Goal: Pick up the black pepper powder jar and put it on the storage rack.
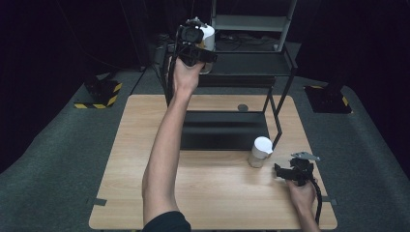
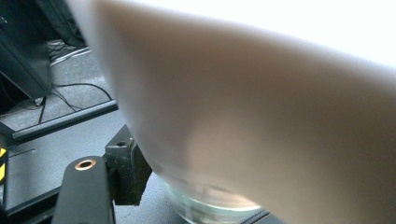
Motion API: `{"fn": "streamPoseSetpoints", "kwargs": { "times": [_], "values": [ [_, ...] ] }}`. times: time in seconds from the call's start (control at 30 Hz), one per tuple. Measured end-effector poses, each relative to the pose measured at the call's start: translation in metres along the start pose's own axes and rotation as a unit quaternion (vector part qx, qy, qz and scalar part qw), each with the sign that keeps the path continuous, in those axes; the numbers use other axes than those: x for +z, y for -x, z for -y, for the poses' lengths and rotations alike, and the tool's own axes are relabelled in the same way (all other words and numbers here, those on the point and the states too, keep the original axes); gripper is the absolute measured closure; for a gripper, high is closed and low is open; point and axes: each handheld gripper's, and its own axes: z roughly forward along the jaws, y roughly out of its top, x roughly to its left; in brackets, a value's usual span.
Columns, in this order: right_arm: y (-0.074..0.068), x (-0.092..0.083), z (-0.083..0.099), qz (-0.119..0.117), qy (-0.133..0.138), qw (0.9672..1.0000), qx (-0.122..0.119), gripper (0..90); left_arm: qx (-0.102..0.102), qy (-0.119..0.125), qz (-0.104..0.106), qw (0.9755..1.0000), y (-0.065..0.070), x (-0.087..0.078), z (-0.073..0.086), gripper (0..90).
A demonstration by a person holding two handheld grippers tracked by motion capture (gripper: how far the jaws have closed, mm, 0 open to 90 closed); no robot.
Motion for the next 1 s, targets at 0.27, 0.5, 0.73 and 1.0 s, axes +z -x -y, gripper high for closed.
{"fn": "streamPoseSetpoints", "kwargs": {
  "times": [0.27, 0.5, 0.73, 1.0],
  "values": [
    [0.0, 0.0, 0.0, 0.0, 0.0, 1.0, 0.001, 7.0, 0.003, 0.004, 0.011, 0.9999, -0.004, -0.001, 0.008, 13.4],
    [0.0, 0.0, 0.0, 0.0, 0.0, 1.0, 0.001, 7.0, 0.012, 0.006, 0.01, 0.9999, -0.002, -0.008, 0.016, 6.5],
    [0.0, 0.0, 0.0, 0.0, 0.0, 1.0, 0.001, 7.0, 0.019, 0.011, 0.012, 0.9997, -0.003, -0.019, 0.027, 6.0],
    [0.0, 0.0, 0.0, 0.0, 0.0, 1.0, 0.001, 7.0, 0.022, 0.016, 0.009, 0.9996, -0.004, -0.027, 0.04, 6.3]
  ]
}}
